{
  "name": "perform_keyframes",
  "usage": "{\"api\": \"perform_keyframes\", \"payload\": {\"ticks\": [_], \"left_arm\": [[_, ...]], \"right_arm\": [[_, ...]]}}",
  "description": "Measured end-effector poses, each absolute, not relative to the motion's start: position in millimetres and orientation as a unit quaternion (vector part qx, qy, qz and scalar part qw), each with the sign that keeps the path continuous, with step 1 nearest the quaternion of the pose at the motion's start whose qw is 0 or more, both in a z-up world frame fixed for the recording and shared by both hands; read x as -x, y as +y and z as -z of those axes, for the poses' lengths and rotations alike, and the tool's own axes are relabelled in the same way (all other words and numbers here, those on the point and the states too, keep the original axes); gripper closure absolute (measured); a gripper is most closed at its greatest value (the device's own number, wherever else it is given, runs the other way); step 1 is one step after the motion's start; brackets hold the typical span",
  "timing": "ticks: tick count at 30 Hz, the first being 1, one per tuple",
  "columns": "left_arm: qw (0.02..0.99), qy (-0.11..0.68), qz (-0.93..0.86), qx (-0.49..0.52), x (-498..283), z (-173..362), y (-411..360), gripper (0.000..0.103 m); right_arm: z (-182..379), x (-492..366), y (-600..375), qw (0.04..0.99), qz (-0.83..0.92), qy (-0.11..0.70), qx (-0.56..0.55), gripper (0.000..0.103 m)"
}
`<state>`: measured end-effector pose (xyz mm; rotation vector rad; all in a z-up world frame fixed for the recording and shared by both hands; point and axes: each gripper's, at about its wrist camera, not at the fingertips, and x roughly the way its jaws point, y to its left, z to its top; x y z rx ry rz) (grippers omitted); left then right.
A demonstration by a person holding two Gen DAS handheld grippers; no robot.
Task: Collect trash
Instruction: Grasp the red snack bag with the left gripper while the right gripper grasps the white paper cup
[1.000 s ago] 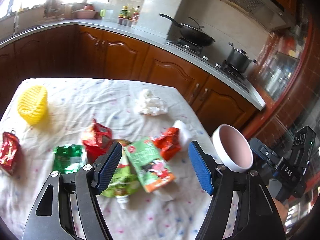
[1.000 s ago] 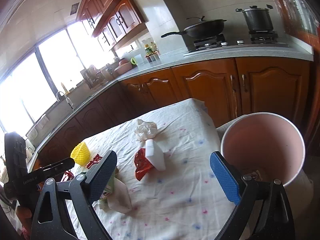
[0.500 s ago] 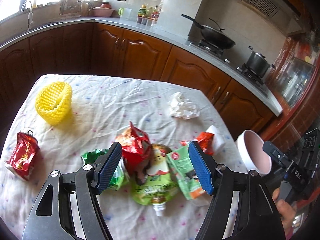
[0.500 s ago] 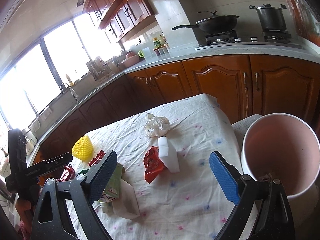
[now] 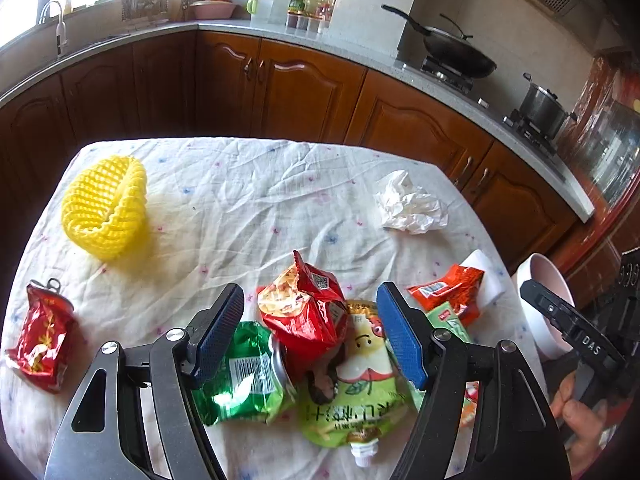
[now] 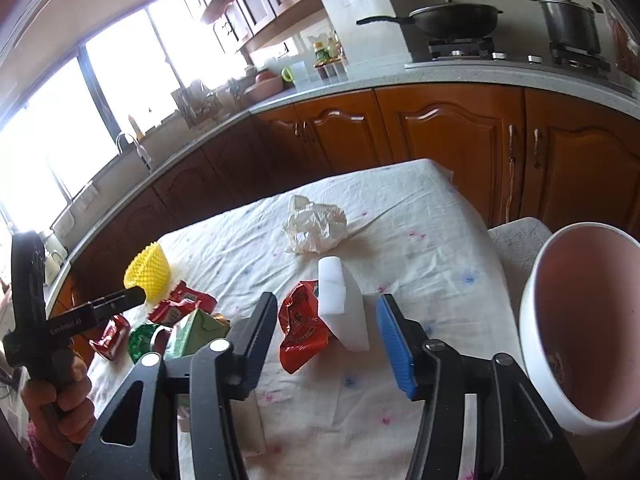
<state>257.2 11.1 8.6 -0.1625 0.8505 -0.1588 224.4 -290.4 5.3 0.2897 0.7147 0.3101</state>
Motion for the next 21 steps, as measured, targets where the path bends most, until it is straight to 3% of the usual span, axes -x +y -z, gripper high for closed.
{"api": "perform_keyframes", "payload": {"ticks": [5, 7, 10, 13, 14, 17, 19, 21], "left_arm": [[0.897, 0.431, 0.073, 0.063, -270.1, 7.1, 5.2, 0.033], [0.894, 0.439, 0.071, 0.056, -274.3, 13.6, 3.5, 0.039], [0.888, 0.45, 0.075, 0.056, -279.3, 21.4, 2.4, 0.054], [0.887, 0.451, 0.081, 0.059, -279.2, 23.1, 2.1, 0.067], [0.887, 0.45, 0.084, 0.059, -279.1, 22.6, 1.6, 0.074], [0.891, 0.441, 0.087, 0.056, -275.6, 17.2, 0.0, 0.076], [0.893, 0.436, 0.093, 0.054, -273.4, 12.6, -1.6, 0.096], [0.895, 0.431, 0.098, 0.055, -270.5, 6.6, -2.5, 0.098]], "right_arm": [[11.0, -242.5, -287.3, 0.907, -0.148, 0.37, -0.136, 0.062], [16.3, -248.7, -286.9, 0.904, -0.148, 0.378, -0.135, 0.063], [23.1, -255.6, -285.6, 0.9, -0.148, 0.387, -0.133, 0.066], [29.2, -258.7, -282.8, 0.897, -0.149, 0.395, -0.131, 0.08], [29.9, -259.2, -282.3, 0.897, -0.149, 0.396, -0.131, 0.081], [29.1, -255.7, -283.4, 0.9, -0.147, 0.39, -0.129, 0.082], [25.7, -253.1, -285.7, 0.902, -0.149, 0.384, -0.131, 0.083], [20.5, -249.7, -287.4, 0.906, -0.146, 0.375, -0.131, 0.083]]}}
